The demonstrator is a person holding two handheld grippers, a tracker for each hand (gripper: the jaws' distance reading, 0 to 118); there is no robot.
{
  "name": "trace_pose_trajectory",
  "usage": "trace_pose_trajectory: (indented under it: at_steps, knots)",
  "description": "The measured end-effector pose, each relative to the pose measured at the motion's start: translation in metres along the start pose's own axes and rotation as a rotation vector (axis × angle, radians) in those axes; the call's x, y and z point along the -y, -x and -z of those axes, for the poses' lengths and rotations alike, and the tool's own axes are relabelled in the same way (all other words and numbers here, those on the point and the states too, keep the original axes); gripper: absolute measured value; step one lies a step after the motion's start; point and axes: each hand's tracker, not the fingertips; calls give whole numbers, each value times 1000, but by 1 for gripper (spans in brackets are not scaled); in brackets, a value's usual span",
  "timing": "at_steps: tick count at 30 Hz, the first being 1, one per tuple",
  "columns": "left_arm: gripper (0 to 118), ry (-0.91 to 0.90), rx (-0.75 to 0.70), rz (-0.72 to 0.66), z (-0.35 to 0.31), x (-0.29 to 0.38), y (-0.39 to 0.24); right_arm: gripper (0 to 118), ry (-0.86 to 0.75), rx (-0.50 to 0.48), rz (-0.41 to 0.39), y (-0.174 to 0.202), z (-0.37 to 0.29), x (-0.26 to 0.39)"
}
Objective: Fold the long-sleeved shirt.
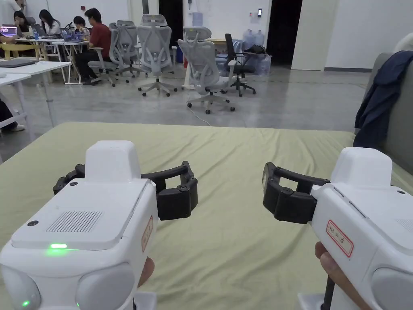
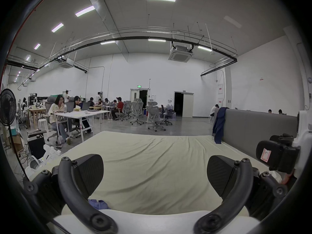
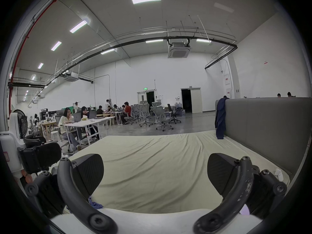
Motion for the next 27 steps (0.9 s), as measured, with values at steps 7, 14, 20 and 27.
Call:
trace_pose_trajectory:
  at_steps: [7, 14, 20, 27]
  knots:
    - [118, -3, -3, 16, 3, 3, -1, 118, -4, -8, -1, -1, 2, 0]
    - [118, 3, 1, 10, 4, 3, -1, 118, 2, -11, 0, 0, 2, 1]
    - [118, 3, 6, 5, 4, 3, -3, 118, 6, -26, 7, -1, 3, 1]
    - [118, 0, 8, -2, 5, 3, -3, 118, -1, -23, 13, -1, 2, 1]
